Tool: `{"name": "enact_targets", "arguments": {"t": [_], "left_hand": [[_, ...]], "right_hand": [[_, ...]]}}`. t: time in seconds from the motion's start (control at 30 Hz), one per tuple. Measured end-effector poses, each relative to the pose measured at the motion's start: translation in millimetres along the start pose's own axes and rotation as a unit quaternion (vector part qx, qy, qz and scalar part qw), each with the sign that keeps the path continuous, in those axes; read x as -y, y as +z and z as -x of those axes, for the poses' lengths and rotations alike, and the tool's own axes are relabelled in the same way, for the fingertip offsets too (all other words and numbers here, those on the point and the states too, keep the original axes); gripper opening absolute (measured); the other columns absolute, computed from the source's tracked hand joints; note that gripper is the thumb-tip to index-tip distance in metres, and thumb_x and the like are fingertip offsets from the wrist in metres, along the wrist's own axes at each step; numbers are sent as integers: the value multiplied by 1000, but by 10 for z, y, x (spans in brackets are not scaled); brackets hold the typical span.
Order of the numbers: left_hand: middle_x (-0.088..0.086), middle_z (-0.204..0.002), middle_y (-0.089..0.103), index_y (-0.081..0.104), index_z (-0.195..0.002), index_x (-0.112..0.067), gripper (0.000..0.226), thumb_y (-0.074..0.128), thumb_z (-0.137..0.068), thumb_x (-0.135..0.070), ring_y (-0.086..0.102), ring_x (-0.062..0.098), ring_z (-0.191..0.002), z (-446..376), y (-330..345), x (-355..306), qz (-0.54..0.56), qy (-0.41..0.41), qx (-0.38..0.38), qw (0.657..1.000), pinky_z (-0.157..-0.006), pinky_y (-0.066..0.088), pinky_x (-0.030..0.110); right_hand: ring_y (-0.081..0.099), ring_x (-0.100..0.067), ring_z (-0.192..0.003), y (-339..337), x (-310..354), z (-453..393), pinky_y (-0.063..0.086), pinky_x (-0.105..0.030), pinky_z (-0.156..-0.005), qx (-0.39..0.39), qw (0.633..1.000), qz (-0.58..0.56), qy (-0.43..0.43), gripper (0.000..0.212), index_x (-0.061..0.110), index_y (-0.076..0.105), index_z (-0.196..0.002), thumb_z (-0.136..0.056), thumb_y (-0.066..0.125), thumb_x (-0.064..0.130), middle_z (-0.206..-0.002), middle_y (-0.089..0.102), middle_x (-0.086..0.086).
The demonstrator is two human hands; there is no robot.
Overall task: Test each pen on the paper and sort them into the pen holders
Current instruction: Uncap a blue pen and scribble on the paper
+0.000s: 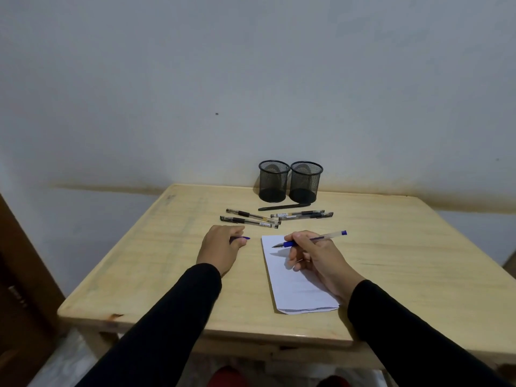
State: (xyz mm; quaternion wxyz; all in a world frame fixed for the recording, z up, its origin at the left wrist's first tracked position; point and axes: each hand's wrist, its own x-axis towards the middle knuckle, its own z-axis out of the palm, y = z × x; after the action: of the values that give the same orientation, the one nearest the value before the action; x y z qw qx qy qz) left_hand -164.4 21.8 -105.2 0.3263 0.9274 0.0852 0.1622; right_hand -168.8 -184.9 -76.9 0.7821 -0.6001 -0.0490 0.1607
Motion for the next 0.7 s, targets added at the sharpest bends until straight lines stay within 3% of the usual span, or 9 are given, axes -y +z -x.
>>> {"name": "enact_targets", "arguments": {"t": [0.1,0.23,0.4,0.53,0.7], "left_hand": [[-2,-125,60,61,-123,-27,35,61,-88,-30,50,13,-118,70,-17,-111,1,39,-13,999,-101,38,27],[-10,-121,63,67,-115,-29,32,64,-84,-37,46,7,-117,182,33,-256,-31,111,72,991,-100,37,26],[-11,-112,64,69,-107,-30,31,69,-79,-43,49,4,-106,220,71,-255,-19,90,98,991,-91,38,21],[-13,-102,51,63,-108,-33,37,72,-74,-44,46,0,-87,215,59,-262,7,67,106,992,-84,34,16],[-12,-105,55,61,-105,-35,39,74,-71,-46,43,-11,-80,210,85,-232,22,68,108,992,-77,30,10]], "right_hand": [[51,-23,-54,-43,12,28,44,-25,-48,19,1000,0,9,23,-1,65,-94,-96,49,16,-64,57,-16],[54,-19,-52,-149,77,31,45,-25,-49,42,998,49,22,26,-4,63,-98,-96,49,17,-64,57,-15],[55,-18,-54,-343,247,-92,50,-24,-50,21,994,93,44,26,-3,63,-103,-96,48,18,-65,59,-14],[56,-12,-52,-285,481,-307,47,-17,-45,-2,992,127,-12,18,5,67,-96,-94,52,15,-68,61,-8],[44,-11,-47,77,410,-535,33,-17,-43,-57,986,131,-90,13,11,64,-84,-87,55,2,-59,50,-3]]}}
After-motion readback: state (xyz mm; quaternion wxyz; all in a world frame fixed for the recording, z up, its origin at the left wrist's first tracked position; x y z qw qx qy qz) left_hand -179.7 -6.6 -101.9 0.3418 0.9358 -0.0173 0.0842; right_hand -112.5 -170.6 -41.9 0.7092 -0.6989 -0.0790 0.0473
